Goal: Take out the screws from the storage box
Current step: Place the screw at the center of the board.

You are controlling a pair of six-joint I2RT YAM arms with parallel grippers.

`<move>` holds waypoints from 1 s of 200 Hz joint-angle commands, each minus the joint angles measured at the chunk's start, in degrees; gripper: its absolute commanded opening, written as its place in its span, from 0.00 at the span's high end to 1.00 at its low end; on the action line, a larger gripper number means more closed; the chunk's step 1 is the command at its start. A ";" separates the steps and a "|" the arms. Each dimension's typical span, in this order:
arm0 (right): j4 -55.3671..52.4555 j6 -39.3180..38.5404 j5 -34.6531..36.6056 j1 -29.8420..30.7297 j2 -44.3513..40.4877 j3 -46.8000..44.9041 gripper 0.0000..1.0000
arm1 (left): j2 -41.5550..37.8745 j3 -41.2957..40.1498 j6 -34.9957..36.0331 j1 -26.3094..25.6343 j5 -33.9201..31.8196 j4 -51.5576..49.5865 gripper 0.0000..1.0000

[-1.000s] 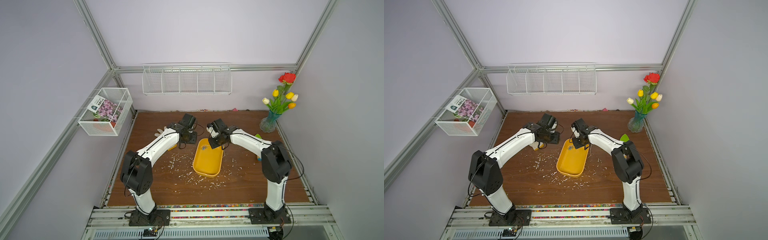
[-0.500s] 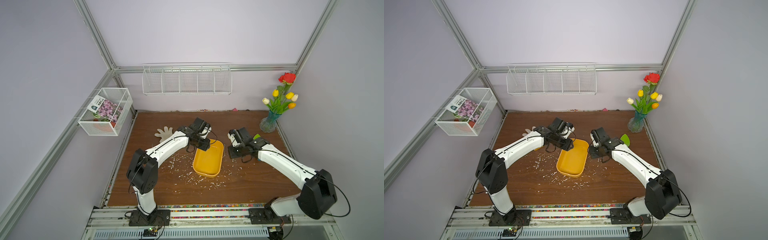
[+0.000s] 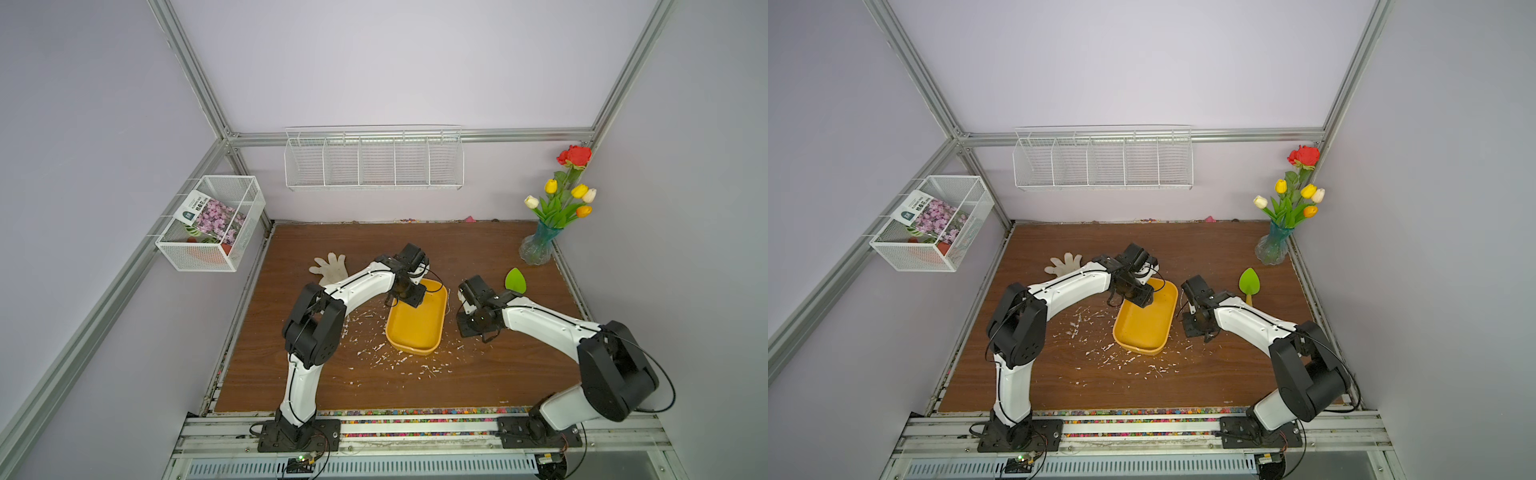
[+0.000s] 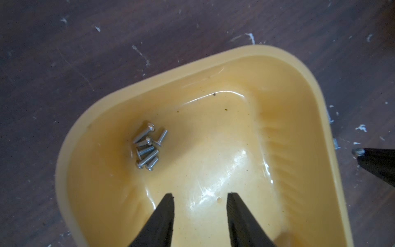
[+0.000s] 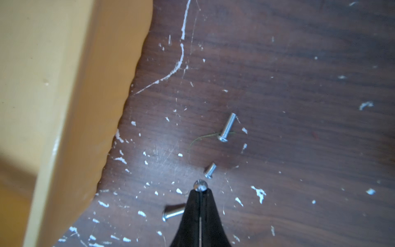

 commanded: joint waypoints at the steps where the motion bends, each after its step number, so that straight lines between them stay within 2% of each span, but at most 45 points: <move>1: 2.32 0.50 -0.19 -0.18 1.29 -1.58 1.00 | 1.36 0.97 -2.24 0.12 -3.48 1.95 0.62; 43: 3.86 0.96 -0.64 -0.17 1.71 -2.20 1.00 | 3.58 1.55 -4.35 -0.03 -6.13 2.32 0.65; 139: 5.37 0.94 -0.33 -0.18 3.68 -2.81 1.00 | 8.22 5.80 -2.10 -0.21 -8.63 1.57 0.65; 150: 5.60 0.94 -0.03 -0.17 3.98 -3.05 0.95 | 8.63 6.07 -2.13 -0.22 -8.63 1.49 0.65; 200: 6.17 1.16 -0.20 -0.18 4.43 -2.92 0.89 | 9.55 6.69 -1.61 -0.30 -8.90 1.30 0.67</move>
